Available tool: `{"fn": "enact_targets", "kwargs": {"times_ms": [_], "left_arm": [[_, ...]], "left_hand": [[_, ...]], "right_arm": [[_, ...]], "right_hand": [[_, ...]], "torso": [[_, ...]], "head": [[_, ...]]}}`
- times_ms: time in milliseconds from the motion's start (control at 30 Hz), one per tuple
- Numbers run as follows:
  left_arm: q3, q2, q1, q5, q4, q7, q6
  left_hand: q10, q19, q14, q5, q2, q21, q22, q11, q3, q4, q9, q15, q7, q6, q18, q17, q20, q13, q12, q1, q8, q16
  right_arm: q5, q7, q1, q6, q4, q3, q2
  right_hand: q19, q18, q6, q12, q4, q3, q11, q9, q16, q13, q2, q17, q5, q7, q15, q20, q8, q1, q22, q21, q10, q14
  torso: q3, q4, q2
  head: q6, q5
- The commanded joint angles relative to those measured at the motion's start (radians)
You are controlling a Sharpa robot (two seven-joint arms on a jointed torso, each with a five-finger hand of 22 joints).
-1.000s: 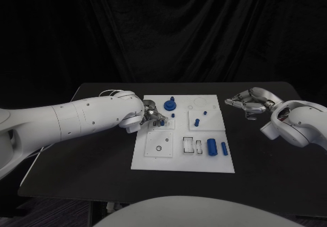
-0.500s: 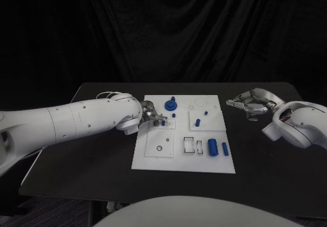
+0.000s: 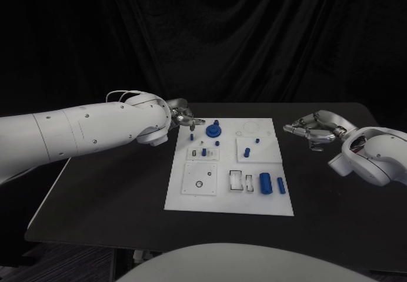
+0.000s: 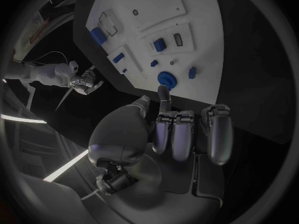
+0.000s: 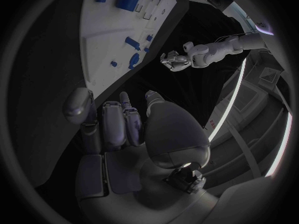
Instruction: Assemble the parts on the task board
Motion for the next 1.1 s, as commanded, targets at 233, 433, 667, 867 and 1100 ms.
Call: {"fn": "enact_targets", "kwargs": {"times_ms": [233,433,667,867,1100], "left_arm": [[-0.003,0.047,0.012,-0.031,-0.087,-0.012,0.104],[-0.003,0.094,0.006,-0.031,-0.176,-0.032,0.154],[-0.003,0.138,-0.017,-0.031,-0.261,-0.04,0.183],[-0.003,0.163,-0.032,-0.031,-0.312,-0.052,0.211],[-0.003,0.179,-0.043,-0.031,-0.339,-0.05,0.232]], "left_hand": [[0.107,-0.013,0.107,0.015,0.001,-0.011,0.056,-0.007,-0.001,-0.017,-0.01,-0.008,0.006,0.002,0.003,0.263,-0.005,0.263,0.004,0.037,-0.032,0.003],[0.107,-0.022,0.107,0.014,0.002,-0.021,0.044,-0.001,-0.003,-0.021,-0.012,-0.004,0.013,-0.017,0.006,0.263,-0.003,0.263,0.004,0.046,-0.051,0.003],[0.107,-0.023,0.107,0.014,0.003,-0.023,0.043,0.003,-0.004,-0.024,-0.008,0.0,0.018,-0.033,0.006,0.263,0.0,0.263,0.004,0.051,-0.059,0.003],[0.107,-0.024,0.107,0.013,0.003,-0.024,0.042,0.004,-0.004,-0.027,-0.006,0.001,0.019,-0.036,0.006,0.263,0.001,0.263,0.004,0.054,-0.06,0.003],[0.107,-0.028,0.107,0.009,0.005,-0.029,0.037,0.007,-0.005,-0.028,-0.005,0.003,0.022,-0.043,0.008,0.263,0.003,0.263,0.004,0.056,-0.066,0.003]], "right_arm": [[-0.011,-0.011,-0.002,-0.006,-0.002,0.001,0.005],[-0.011,-0.009,-0.003,-0.002,-0.003,0.001,0.007],[-0.011,-0.008,-0.003,0.0,-0.004,0.001,0.009],[-0.011,-0.008,-0.004,0.001,-0.005,0.001,0.008],[-0.011,-0.008,-0.004,0.004,-0.006,0.001,0.01]], "right_hand": [[-0.007,0.019,0.009,-0.003,-0.001,-0.007,-0.002,-0.001,-0.007,0.057,0.0,0.025,0.006,0.001,0.007,0.0,0.003,0.005,0.043,-0.004,-0.006,0.01],[-0.007,0.019,0.009,-0.004,-0.001,-0.008,-0.002,-0.001,-0.007,0.056,0.0,0.025,0.007,0.001,0.007,0.0,0.003,0.005,0.043,-0.005,-0.007,0.009],[-0.008,0.02,0.009,-0.008,-0.002,-0.008,-0.002,-0.001,-0.008,0.049,0.001,0.024,0.007,0.001,0.007,0.0,0.003,0.006,0.042,-0.008,-0.013,0.009],[-0.008,0.02,0.009,-0.011,-0.002,-0.008,-0.002,-0.002,-0.01,0.044,0.001,0.023,0.008,0.001,0.007,0.0,0.003,0.006,0.042,-0.009,-0.018,0.008],[-0.01,0.021,0.008,-0.015,-0.002,-0.008,-0.002,-0.002,-0.014,0.039,0.002,0.02,0.009,0.001,0.007,0.0,0.002,0.007,0.04,-0.014,-0.023,0.007]], "torso": [[0.0021,0.0017,0.002],[0.0007,0.0036,0.0],[-0.0006,0.0032,-0.001],[-0.0014,0.0019,0.001],[-0.0004,0.0013,0.0]], "head": [[0.0,-0.003],[0.0,-0.005],[0.0,-0.007],[0.0,-0.004],[0.0,0.001]]}}
